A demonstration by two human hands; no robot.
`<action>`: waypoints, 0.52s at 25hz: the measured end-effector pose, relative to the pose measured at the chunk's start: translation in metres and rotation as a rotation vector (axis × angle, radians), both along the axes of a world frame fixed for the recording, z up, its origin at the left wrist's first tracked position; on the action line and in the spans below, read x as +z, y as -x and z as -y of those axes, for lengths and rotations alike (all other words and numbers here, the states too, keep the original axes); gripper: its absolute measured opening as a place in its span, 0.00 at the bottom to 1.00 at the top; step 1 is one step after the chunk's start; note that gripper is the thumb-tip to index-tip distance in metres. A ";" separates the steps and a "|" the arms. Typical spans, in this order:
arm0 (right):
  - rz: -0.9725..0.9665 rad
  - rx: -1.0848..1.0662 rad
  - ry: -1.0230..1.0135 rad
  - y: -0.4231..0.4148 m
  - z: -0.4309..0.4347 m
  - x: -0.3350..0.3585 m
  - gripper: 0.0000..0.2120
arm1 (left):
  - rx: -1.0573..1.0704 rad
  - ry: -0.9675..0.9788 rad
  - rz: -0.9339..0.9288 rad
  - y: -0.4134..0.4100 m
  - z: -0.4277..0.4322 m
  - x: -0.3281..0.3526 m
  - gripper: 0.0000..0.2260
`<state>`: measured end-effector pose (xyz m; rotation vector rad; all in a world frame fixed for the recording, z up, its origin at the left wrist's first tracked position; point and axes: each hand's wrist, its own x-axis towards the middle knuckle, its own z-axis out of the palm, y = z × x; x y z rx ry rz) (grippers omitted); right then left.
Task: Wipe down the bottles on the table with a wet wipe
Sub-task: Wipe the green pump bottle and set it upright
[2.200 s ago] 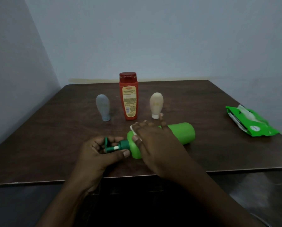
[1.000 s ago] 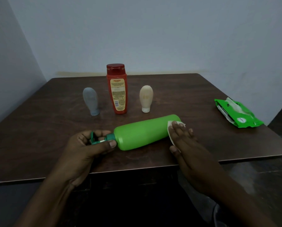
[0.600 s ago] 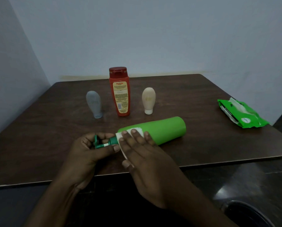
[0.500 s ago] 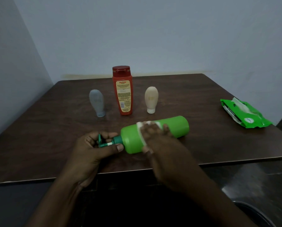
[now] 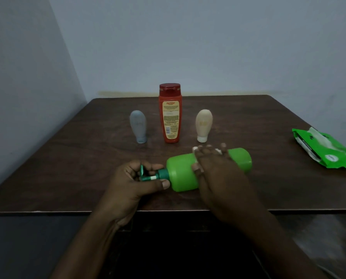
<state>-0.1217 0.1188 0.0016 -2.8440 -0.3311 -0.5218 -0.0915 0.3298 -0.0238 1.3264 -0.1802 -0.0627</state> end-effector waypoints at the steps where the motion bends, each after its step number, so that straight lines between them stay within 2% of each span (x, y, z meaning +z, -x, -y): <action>1: -0.004 0.064 -0.002 0.001 -0.014 0.002 0.31 | 0.007 0.000 -0.002 0.000 -0.002 -0.001 0.20; 4: 0.004 0.190 0.008 0.004 -0.041 0.001 0.28 | -0.022 0.022 0.005 -0.001 -0.003 -0.001 0.16; 7: -0.041 0.204 0.005 0.003 -0.032 0.008 0.27 | -0.024 0.008 -0.007 -0.004 -0.002 -0.004 0.24; 11: -0.090 0.015 -0.019 -0.004 0.030 0.013 0.27 | 0.006 0.023 0.009 -0.003 0.001 -0.004 0.15; 13: -0.084 -0.137 0.076 -0.005 0.057 0.015 0.23 | 0.002 0.017 -0.002 -0.006 0.000 -0.005 0.18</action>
